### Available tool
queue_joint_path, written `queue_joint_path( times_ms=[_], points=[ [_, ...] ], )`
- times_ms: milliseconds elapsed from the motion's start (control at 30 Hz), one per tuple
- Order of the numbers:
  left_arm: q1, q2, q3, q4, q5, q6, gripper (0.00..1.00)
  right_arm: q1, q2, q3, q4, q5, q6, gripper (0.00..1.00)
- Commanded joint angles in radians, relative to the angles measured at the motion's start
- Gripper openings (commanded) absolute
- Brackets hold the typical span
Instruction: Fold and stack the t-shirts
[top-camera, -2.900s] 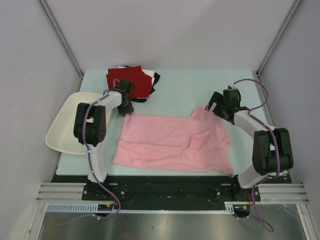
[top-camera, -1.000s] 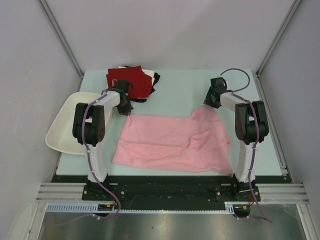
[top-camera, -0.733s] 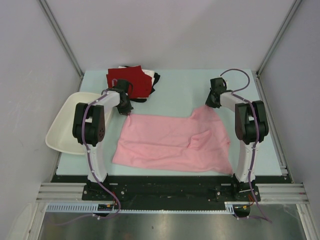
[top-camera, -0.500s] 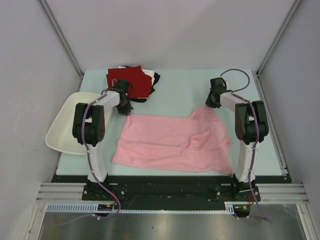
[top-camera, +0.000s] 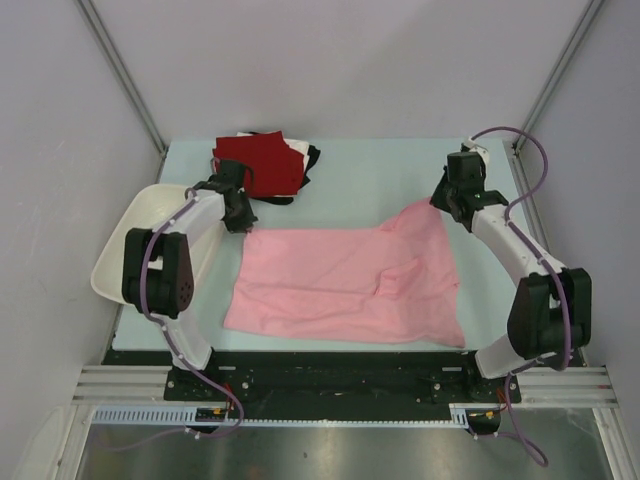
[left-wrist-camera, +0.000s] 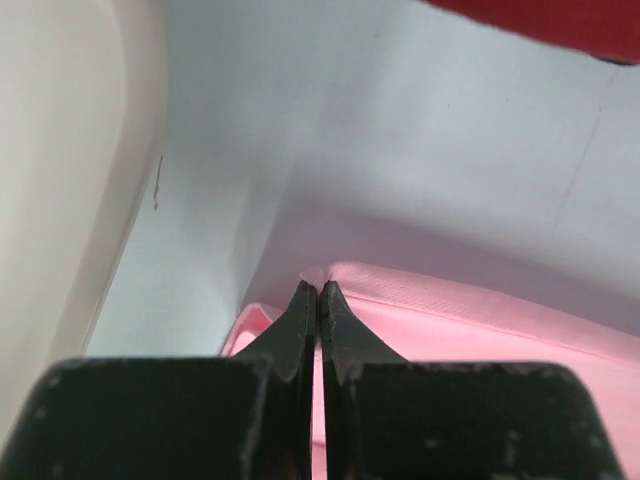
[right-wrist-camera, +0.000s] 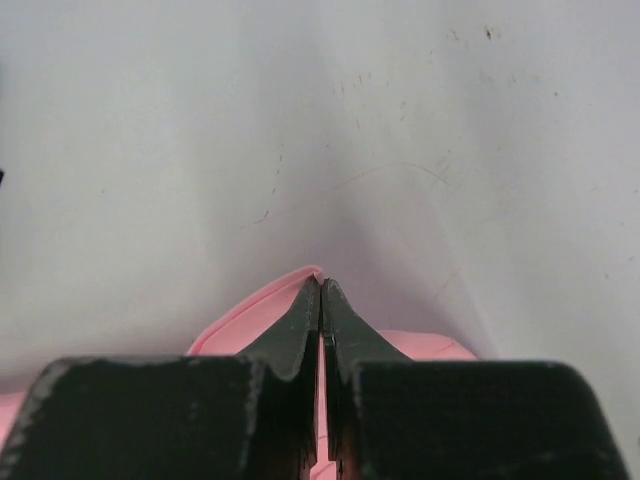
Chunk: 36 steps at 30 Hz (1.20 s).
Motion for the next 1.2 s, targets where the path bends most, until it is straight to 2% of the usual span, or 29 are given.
queue_joint_path(
  times_ms=[0, 300, 533, 1000, 1167],
  points=[
    [0.008, -0.107, -0.063, -0.001, 0.043, 0.007, 0.00, 0.023, -0.131, -0.071, -0.059, 0.042, -0.013, 0.00],
    [0.008, -0.320, -0.273, 0.007, 0.059, 0.018, 0.00, 0.067, -0.441, -0.266, -0.175, 0.086, 0.059, 0.00],
    [-0.004, -0.464, -0.395, -0.001, 0.099, 0.056, 0.00, 0.228, -0.658, -0.378, -0.325, 0.142, 0.147, 0.00],
    [-0.004, -0.620, -0.461, -0.075, 0.187, 0.093, 0.00, 0.599, -0.860, -0.424, -0.640, 0.335, 0.473, 0.00],
    [-0.004, -0.671, -0.458, -0.099, 0.207, 0.098, 0.00, 0.665, -0.870, -0.424, -0.714, 0.367, 0.565, 0.00]
  ],
)
